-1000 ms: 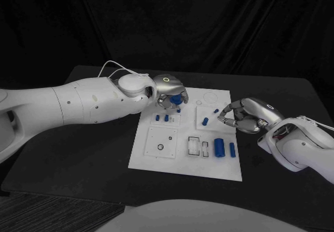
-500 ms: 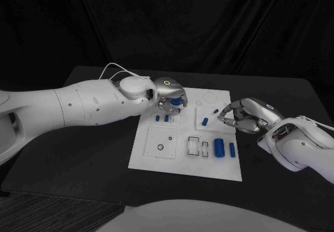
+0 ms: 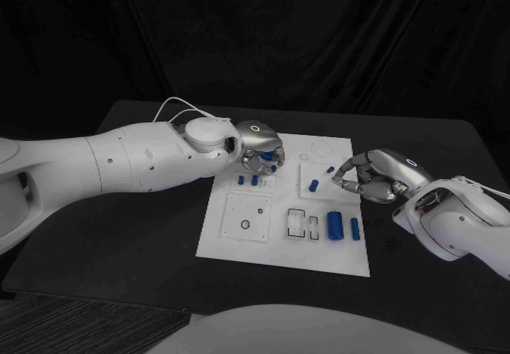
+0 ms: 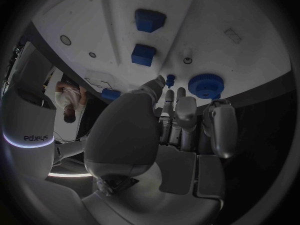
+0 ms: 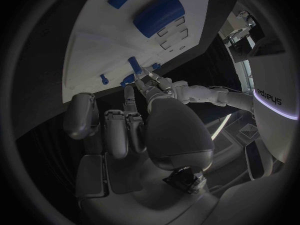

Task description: Assemble the parts on the task board

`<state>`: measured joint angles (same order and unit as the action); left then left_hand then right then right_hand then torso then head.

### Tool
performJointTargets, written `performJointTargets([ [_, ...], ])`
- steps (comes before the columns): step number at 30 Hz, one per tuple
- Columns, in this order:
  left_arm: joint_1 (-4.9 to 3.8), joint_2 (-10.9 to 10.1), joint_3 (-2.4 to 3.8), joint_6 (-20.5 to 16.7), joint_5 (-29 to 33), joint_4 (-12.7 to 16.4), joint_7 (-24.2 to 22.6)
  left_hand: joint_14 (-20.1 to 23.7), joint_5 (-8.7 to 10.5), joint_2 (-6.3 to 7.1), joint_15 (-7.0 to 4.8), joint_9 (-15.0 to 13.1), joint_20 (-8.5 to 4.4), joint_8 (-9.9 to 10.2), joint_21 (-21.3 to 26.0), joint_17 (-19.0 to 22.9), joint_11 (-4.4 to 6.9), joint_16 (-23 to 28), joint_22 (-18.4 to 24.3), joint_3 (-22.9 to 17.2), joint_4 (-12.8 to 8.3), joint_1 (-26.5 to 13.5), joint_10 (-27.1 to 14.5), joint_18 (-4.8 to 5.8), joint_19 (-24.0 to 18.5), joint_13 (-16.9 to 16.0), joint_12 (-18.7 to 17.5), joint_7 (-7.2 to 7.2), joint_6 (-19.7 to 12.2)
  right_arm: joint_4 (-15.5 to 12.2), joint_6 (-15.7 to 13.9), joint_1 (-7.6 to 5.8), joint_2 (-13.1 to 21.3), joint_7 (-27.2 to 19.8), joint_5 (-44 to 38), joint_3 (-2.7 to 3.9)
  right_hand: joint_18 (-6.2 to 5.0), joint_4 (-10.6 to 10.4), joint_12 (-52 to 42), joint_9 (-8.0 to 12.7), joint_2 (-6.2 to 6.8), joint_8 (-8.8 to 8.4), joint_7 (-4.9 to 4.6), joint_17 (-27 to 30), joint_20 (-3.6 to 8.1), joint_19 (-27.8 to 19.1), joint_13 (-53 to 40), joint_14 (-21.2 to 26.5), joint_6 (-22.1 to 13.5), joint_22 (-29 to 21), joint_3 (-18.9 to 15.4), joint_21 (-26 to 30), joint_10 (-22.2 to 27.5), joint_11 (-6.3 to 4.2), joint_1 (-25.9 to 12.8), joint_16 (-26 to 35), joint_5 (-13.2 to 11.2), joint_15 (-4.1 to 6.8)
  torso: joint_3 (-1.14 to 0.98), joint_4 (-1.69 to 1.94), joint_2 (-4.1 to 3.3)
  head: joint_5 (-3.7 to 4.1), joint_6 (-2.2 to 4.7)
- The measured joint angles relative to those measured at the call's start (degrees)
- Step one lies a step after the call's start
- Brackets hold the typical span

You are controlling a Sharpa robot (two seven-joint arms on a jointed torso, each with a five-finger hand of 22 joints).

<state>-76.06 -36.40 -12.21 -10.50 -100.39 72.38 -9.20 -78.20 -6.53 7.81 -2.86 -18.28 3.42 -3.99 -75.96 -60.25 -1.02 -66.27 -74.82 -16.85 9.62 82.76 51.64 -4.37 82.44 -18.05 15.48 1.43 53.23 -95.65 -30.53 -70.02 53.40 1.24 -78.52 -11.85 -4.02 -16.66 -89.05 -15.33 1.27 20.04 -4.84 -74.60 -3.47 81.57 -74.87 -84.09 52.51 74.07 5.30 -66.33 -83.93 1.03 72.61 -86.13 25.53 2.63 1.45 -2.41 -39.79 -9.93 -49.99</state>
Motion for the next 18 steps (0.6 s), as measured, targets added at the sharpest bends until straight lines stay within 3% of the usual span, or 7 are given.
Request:
performJointTargets([
  [12, 0.67, 1.34, 0.0, 0.68, -0.03, -1.86, 0.57, 0.01, -1.34, -0.24, -0.02, 0.59, 0.0, 0.0, 0.0, 1.59, 0.38, 0.49, 0.0, -0.01, -0.01, 0.25, 2.65, 0.0, 0.01, 2.41, -0.49, 0.5, 2.18, 0.16, 0.08, 0.0, -0.07, 0.03, 0.0, -0.01, 0.0, 0.0, 0.0, 0.0, 0.0, 0.0, 0.0, 0.0, 0.0, 0.0, 0.0, 0.0, 0.0, 0.0, 0.0, 0.0, 0.0, 0.0, 0.0, 0.0, 0.0, 0.0, 0.05, -0.05, 0.0, -0.04, 0.0],
  [18, 0.81, 1.87, 0.11, 0.6, -0.03, -2.35, 0.64, 0.3, -1.98, -0.38, -0.31, 0.64, -0.01, -0.35, 0.0, 2.06, 0.66, 0.5, 0.0, -0.96, -0.94, 0.4, 4.39, 0.0, 0.02, 2.64, -1.68, 0.76, 4.92, 0.28, 0.18, 0.0, -0.19, 0.05, 0.0, -0.01, 0.0, 0.0, 0.0, 0.0, 0.0, 0.0, 0.0, 0.0, 0.0, 0.0, 0.0, 0.0, 0.0, 0.0, 0.0, 0.0, 0.0, 0.0, 0.0, 0.0, 0.0, 0.0, 0.04, -0.07, 0.03, -0.01, 0.0],
])
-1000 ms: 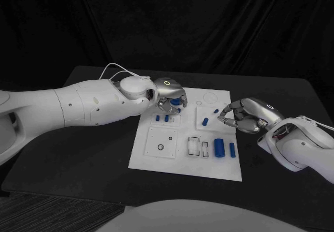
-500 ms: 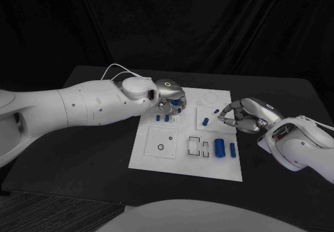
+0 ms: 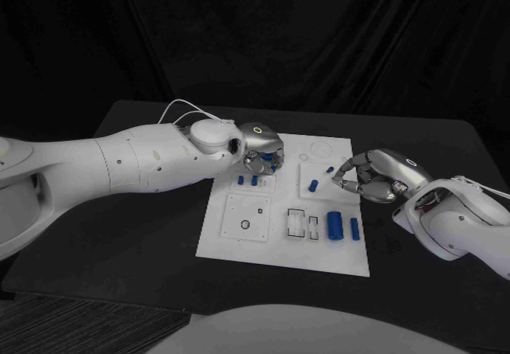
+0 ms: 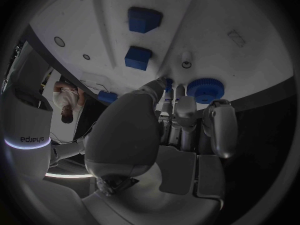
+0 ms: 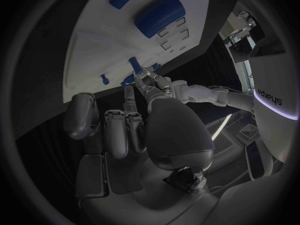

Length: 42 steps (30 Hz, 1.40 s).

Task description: Assemble the parts on the task board

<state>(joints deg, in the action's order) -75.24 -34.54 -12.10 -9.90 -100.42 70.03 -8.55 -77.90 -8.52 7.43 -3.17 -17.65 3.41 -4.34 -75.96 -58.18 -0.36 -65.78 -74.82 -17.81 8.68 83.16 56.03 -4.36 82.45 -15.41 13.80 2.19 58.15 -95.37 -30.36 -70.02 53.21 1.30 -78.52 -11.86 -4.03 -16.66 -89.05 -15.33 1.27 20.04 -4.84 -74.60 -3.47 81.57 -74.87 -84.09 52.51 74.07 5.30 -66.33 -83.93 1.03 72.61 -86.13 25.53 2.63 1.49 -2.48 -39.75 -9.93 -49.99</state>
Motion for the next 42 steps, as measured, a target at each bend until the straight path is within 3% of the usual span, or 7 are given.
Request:
performJointTargets([
  [10, 0.28, -0.13, -0.01, -1.5, 0.0, -0.16, -0.38, -0.02, -0.03, -0.01, 0.0, 0.24, -0.01, -0.56, 0.0, 0.05, 0.27, -0.02, 0.0, -0.01, -0.02, 0.0, 5.75, 0.0, 0.01, 2.62, -1.0, 0.07, 3.71, 0.22, 0.2, 0.0, -0.24, 0.05, 0.0, 0.01, 0.0, 0.0, 0.0, 0.0, 0.0, 0.0, 0.0, 0.0, 0.01, -0.01, 0.0, 0.0, 0.0, 0.0, 0.0, 0.0, 0.0, 0.0, 0.0, 0.0, 0.0, 0.0, -0.01, -0.07, -0.03, -0.15, 0.01],
  [11, 0.31, -0.23, -0.03, -1.71, 0.0, -0.12, -0.45, -0.02, -0.03, -0.15, 0.0, 0.47, -0.02, -0.56, 0.0, 0.06, 0.26, -0.03, 0.0, -1.05, -1.05, 0.16, 6.2, 0.0, 0.02, 2.68, -1.0, 0.17, 3.78, 0.24, 0.22, 0.0, -0.27, 0.05, 0.0, 0.01, 0.0, 0.0, 0.0, 0.0, 0.0, 0.0, 0.0, 0.0, 0.01, -0.01, 0.0, 0.0, 0.0, 0.0, 0.0, 0.0, 0.0, 0.0, 0.0, 0.0, 0.0, 0.0, -0.01, -0.07, -0.04, -0.15, 0.01],
  [21, 0.4, -3.07, -0.09, -4.48, -0.03, 2.74, -1.03, -0.14, -0.02, 0.33, 0.1, 0.9, -0.02, -0.54, 0.0, 0.12, 0.12, -0.12, 0.0, -1.26, -1.28, 0.87, 9.29, 0.0, 0.02, 3.6, -1.69, 0.88, 4.51, 0.34, 0.5, 0.01, -0.43, 0.08, 0.0, 0.0, -0.01, 0.0, 0.0, 0.0, 0.0, 0.0, 0.0, 0.0, 0.33, -0.34, 0.0, 0.0, 0.0, 0.0, 0.0, 0.0, 0.0, 0.0, 0.0, 0.06, 0.0, 0.0, 0.0, -0.05, -0.03, 0.06, 0.0],
  [25, -0.29, -5.02, -0.1, -5.57, -0.04, 4.5, -1.07, -0.12, -0.02, 0.33, 0.11, 0.9, -0.02, -0.54, 0.0, 0.63, 0.12, -0.12, 0.0, -1.26, -1.28, 0.87, 9.29, 0.0, 0.02, 3.74, -1.69, 0.88, 4.52, 0.38, 0.59, 0.02, -0.46, 0.08, 0.0, 0.0, -0.01, 0.0, 0.0, 0.0, 0.0, 0.0, 0.0, 0.0, 0.34, -0.35, 0.0, 0.0, 0.0, 0.0, 0.0, 0.0, 0.0, 0.0, 0.0, 0.05, 0.0, 0.0, -0.01, -0.02, -0.01, 0.02, 0.0],
  [33, -2.86, -8.14, -0.04, -6.6, -0.05, 7.44, -1.0, -0.14, 0.02, 0.33, 0.11, 1.11, -0.03, -0.54, 0.65, 1.23, -0.15, -0.11, 0.0, -1.26, -1.29, 0.88, 9.57, -0.01, 0.02, 4.17, -2.34, 0.88, 4.52, 0.49, 0.76, 0.04, -0.5, 0.11, 0.0, 0.0, -0.01, 0.0, 0.0, 0.0, 0.0, 0.0, 0.0, 0.0, 0.34, -0.35, 0.0, 0.0, 0.0, 0.0, 0.0, 0.0, 0.0, 0.0, 0.0, 0.05, 0.0, 0.0, -0.01, 0.01, 0.0, -0.11, 0.0],
  [42, -3.58, -9.25, -0.07, -6.13, -0.06, 8.01, -0.84, -0.14, 0.03, 0.34, 0.11, 1.24, -0.03, -0.53, 0.66, 1.72, -0.16, 0.0, 0.0, -1.26, -1.29, 0.87, 10.4, 0.0, 0.01, 4.45, -2.38, 0.88, 4.52, 0.59, 0.91, 0.18, -0.55, 0.14, 0.0, 0.01, -0.01, 0.0, 0.0, 0.0, 0.0, 0.0, 0.0, 0.0, 0.34, -0.35, 0.0, 0.0, 0.0, 0.0, 0.0, 0.0, 0.0, 0.0, 0.0, 0.05, 0.0, 0.0, -0.04, 0.03, 0.02, -0.19, -0.01],
])
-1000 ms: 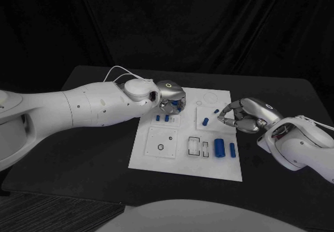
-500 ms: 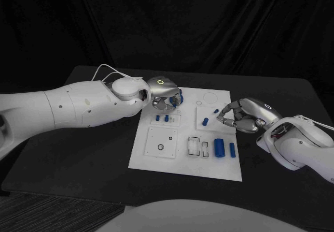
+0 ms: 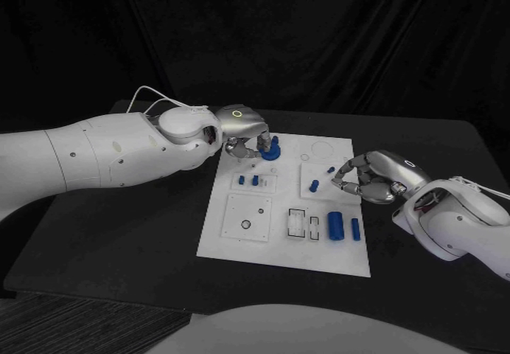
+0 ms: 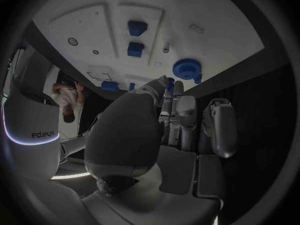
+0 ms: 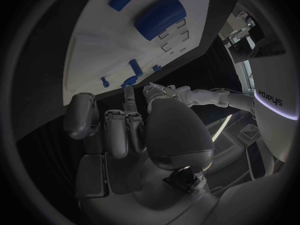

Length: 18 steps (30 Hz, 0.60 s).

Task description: Assemble the parts on the task board

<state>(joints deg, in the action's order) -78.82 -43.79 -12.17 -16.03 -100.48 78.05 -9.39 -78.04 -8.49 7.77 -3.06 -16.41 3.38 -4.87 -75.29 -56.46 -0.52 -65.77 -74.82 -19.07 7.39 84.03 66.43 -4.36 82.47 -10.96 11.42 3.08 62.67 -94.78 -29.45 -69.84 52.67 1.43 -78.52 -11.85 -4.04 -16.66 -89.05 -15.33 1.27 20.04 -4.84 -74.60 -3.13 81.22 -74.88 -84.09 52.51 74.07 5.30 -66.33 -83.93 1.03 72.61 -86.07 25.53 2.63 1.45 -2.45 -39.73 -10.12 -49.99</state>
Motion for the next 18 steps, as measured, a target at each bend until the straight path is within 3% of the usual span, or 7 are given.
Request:
performJointTargets([
  [12, 0.0, -0.29, -0.02, 1.98, 0.0, -0.44, 0.28, 0.0, 0.01, 0.0, 0.0, 0.29, 0.0, 0.01, 0.67, 0.34, 0.01, 0.39, 0.0, 0.0, 0.0, 0.0, -0.02, -0.01, -0.02, 0.33, -0.65, 0.0, 0.0, -0.01, 0.2, 0.08, 0.02, 0.06, 0.0, -0.01, 0.0, 0.0, 0.0, 0.0, 0.0, 0.0, 0.0, 0.0, 0.0, 0.0, 0.0, 0.0, 0.0, 0.0, 0.0, 0.0, 0.0, 0.0, 0.0, 0.0, 0.0, 0.0, 0.02, 0.02, -0.04, -0.05, -0.01],
  [18, 0.55, -0.4, -0.02, 3.07, 0.0, -0.55, 0.39, 0.0, 0.02, 0.0, 0.0, 0.31, 0.01, 0.01, 0.67, 0.34, 0.01, 0.39, 0.0, 0.0, 0.0, 0.0, -0.01, -0.01, -0.01, 0.38, -0.67, 0.0, 0.0, -0.07, 0.31, 0.08, 0.06, 0.12, 0.0, -0.02, 0.0, 0.0, 0.0, 0.0, 0.0, 0.0, 0.0, 0.0, 0.0, 0.0, 0.0, 0.0, 0.0, 0.0, 0.0, 0.0, 0.0, 0.0, 0.0, 0.0, 0.0, 0.0, 0.03, 0.02, -0.05, -0.05, -0.01],
])
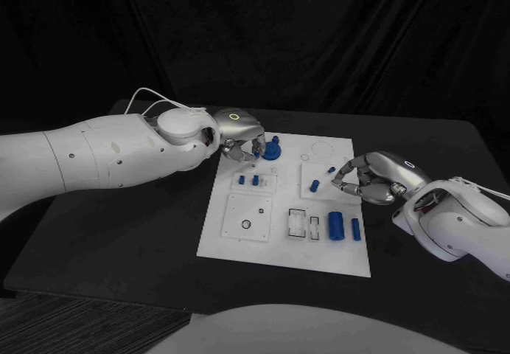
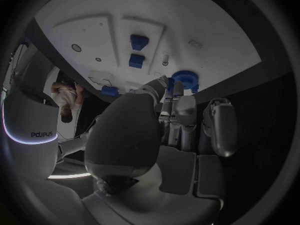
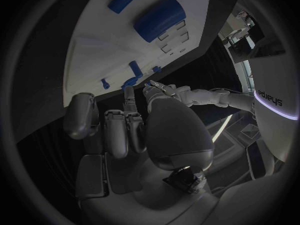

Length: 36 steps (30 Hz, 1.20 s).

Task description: Assemble the parts on the task board

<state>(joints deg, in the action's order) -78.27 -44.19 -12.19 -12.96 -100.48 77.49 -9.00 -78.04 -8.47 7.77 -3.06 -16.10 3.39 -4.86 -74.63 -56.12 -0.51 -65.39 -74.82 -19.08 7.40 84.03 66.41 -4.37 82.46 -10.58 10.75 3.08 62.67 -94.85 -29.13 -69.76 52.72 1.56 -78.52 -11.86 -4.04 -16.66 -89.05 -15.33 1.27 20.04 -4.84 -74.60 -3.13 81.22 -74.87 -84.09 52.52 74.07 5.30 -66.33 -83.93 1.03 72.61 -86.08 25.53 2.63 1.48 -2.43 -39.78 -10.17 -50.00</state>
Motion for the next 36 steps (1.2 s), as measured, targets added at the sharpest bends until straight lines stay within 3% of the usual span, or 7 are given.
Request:
performJointTargets([
  [8, 0.59, 0.0, -0.03, 0.98, 0.0, -0.21, 0.04, 0.0, 0.51, 0.0, 0.0, 0.01, 0.0, 0.0, 0.0, 0.0, 0.0, 0.0, 0.0, 0.0, 0.0, 0.0, 0.0, 0.0, 0.0, 0.03, -0.41, 0.0, 0.0, -0.05, 0.1, 0.04, 0.05, 0.08, 0.0, 0.0, 0.0, 0.0, 0.0, 0.0, 0.0, 0.0, 0.0, 0.0, 0.0, 0.0, 0.0, 0.0, 0.0, 0.0, 0.0, 0.0, 0.0, 0.0, 0.0, 0.0, 0.0, 0.0, 0.0, 0.02, -0.03, 0.05, 0.0],
  [34, 1.32, 0.34, -0.02, 2.17, -0.02, -0.78, 0.11, 0.0, 0.51, 0.0, 0.0, 0.01, 0.0, 0.43, 0.0, 0.06, -0.14, 0.0, 0.0, 0.0, 0.0, 0.0, 0.16, 0.0, -0.01, 0.21, -0.41, 0.0, 0.0, 0.13, 0.41, 0.23, -0.27, 0.17, 0.0, 0.0, 0.0, 0.0, 0.0, 0.0, 0.0, 0.34, 0.0, 0.0, 0.0, 0.0, 0.0, 0.0, 0.0, 0.0, 0.0, 0.0, 0.0, 0.0, 0.01, 0.0, 0.0, 0.0, 0.01, -0.01, 0.0, -0.09, 0.0],
  [36, 1.45, 0.34, -0.02, 2.33, -0.02, -0.81, 0.13, 0.0, 0.51, 0.0, 0.0, 0.01, 0.0, 0.43, 0.0, 0.07, -0.14, 0.0, 0.0, 0.0, 0.0, 0.0, 0.16, 0.0, -0.01, 0.21, -0.41, 0.01, 0.0, 0.14, 0.45, 0.25, -0.33, 0.17, 0.0, 0.0, 0.0, 0.0, 0.0, 0.0, 0.46, 0.34, 0.0, 0.0, 0.0, 0.0, 0.0, 0.0, 0.0, 0.0, 0.0, 0.0, 0.0, 0.0, 0.47, 0.0, 0.0, 0.0, 0.0, -0.03, 0.01, -0.09, 0.0],
])
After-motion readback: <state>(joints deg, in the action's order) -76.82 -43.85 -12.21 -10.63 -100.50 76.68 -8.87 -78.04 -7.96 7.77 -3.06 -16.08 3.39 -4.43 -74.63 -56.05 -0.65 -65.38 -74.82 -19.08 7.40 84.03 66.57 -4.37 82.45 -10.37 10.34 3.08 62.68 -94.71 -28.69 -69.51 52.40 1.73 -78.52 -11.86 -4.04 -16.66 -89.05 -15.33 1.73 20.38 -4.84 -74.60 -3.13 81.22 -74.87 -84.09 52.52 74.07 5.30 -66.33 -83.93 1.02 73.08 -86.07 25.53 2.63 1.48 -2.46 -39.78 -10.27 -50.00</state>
